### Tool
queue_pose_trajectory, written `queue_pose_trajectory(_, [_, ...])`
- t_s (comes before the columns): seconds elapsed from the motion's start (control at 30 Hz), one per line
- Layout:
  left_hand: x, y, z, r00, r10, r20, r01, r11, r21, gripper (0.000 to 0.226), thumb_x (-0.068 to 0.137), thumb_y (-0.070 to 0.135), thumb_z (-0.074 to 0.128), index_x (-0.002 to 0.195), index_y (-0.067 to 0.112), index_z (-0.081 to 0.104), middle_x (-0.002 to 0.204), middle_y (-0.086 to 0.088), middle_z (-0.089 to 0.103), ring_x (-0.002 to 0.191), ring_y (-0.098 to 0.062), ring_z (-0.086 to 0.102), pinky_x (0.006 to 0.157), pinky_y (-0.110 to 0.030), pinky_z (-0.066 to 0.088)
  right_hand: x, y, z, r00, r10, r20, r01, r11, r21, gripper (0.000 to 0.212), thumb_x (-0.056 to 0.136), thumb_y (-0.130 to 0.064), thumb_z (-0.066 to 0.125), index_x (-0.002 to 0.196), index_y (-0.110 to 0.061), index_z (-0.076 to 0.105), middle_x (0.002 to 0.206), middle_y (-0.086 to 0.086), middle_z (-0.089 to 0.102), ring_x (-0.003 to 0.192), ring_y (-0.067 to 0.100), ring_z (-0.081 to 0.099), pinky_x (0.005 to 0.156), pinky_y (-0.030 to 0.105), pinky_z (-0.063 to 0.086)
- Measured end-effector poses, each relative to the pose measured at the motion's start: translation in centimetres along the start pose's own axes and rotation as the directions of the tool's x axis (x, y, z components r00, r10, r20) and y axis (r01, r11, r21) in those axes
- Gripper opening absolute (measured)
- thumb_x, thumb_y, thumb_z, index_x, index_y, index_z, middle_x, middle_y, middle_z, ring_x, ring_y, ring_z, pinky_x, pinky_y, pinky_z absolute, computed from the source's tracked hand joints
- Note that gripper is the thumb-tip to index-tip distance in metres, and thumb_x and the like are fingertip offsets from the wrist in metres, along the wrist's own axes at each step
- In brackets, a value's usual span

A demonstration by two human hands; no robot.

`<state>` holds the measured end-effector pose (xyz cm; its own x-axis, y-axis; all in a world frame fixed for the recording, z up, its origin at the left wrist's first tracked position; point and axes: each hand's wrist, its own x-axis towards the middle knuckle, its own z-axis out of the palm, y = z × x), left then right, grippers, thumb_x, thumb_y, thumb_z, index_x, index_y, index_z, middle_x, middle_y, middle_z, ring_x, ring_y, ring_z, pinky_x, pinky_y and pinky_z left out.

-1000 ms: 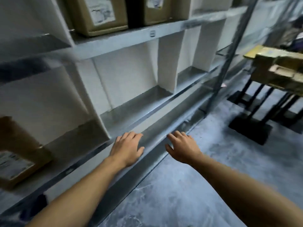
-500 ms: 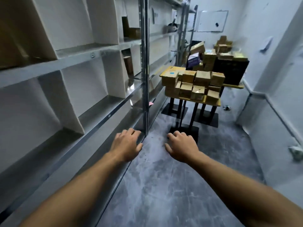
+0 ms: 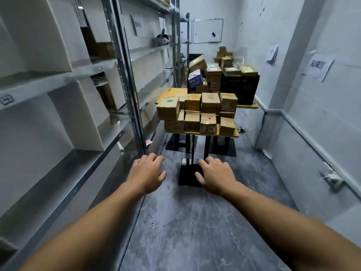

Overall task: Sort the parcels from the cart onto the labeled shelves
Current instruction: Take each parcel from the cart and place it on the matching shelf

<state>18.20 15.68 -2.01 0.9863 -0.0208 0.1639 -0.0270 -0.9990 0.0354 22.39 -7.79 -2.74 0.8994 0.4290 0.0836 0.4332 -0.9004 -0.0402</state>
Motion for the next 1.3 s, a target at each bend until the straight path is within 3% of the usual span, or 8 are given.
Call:
queue_pose_trajectory(0.17, [9.8, -2.0, 0.7, 0.998, 0.055, 0.007, -0.055, 0.998, 0.031, 0.051, 0.093, 0.051, 0.045, 0.137, 0.028, 0.042, 0.134, 0.002, 0.05, 0.119, -0.022, 0.049, 0.099, -0.04, 0.04, 8.3, 2.0, -0.4, 0.998, 0.069, -0.003, -0.069, 0.998, 0.002, 0.042, 0.099, -0.05, 0.041, 0.129, -0.023, 0.049, 0.127, 0.007, 0.055, 0.116, 0.032, 0.053, 0.092, 0.045, 0.043])
queue_pose_trajectory(0.43, [21.3, -3.1, 3.4, 0.997, 0.068, 0.033, -0.068, 0.997, 0.023, 0.05, 0.093, 0.051, 0.045, 0.137, 0.028, 0.043, 0.134, 0.0, 0.049, 0.121, -0.023, 0.048, 0.101, -0.041, 0.04, 18.7, 5.8, 0.7, 0.994, 0.11, 0.025, -0.111, 0.993, 0.035, 0.047, 0.098, -0.05, 0.041, 0.136, -0.023, 0.047, 0.13, 0.007, 0.054, 0.118, 0.032, 0.052, 0.092, 0.045, 0.042])
queue_pose_trajectory(0.87, [39.5, -4.9, 6.6, 0.994, -0.109, 0.008, 0.108, 0.994, 0.011, 0.05, 0.094, 0.051, 0.044, 0.14, 0.03, 0.041, 0.135, 0.004, 0.05, 0.123, -0.02, 0.046, 0.102, -0.04, 0.038, 40.9, 12.5, 1.7, 0.997, -0.064, 0.038, 0.061, 0.996, 0.072, 0.047, 0.098, -0.052, 0.043, 0.137, -0.027, 0.049, 0.13, 0.004, 0.057, 0.121, 0.028, 0.054, 0.101, 0.048, 0.045])
queue_pose_trajectory(0.97, [42.1, -6.2, 7.2, 0.989, -0.144, 0.025, 0.144, 0.989, -0.022, 0.05, 0.094, 0.051, 0.044, 0.14, 0.03, 0.041, 0.136, 0.004, 0.05, 0.122, -0.02, 0.047, 0.101, -0.04, 0.038, 44.8, 12.6, 2.4, 0.994, -0.1, 0.04, 0.096, 0.992, 0.086, 0.044, 0.096, -0.054, 0.043, 0.131, -0.028, 0.051, 0.124, 0.003, 0.058, 0.114, 0.026, 0.057, 0.094, 0.045, 0.048])
queue_pose_trajectory(1.3, [52.3, -12.9, 9.5, 0.978, -0.211, -0.002, 0.21, 0.976, -0.049, 0.047, 0.096, 0.047, 0.044, 0.139, 0.028, 0.042, 0.137, 0.003, 0.049, 0.12, -0.02, 0.047, 0.104, -0.04, 0.037, 57.4, 11.0, 5.0, 0.988, -0.145, 0.047, 0.137, 0.981, 0.134, 0.047, 0.099, -0.052, 0.043, 0.139, -0.028, 0.045, 0.135, 0.003, 0.054, 0.121, 0.025, 0.053, 0.096, 0.043, 0.048])
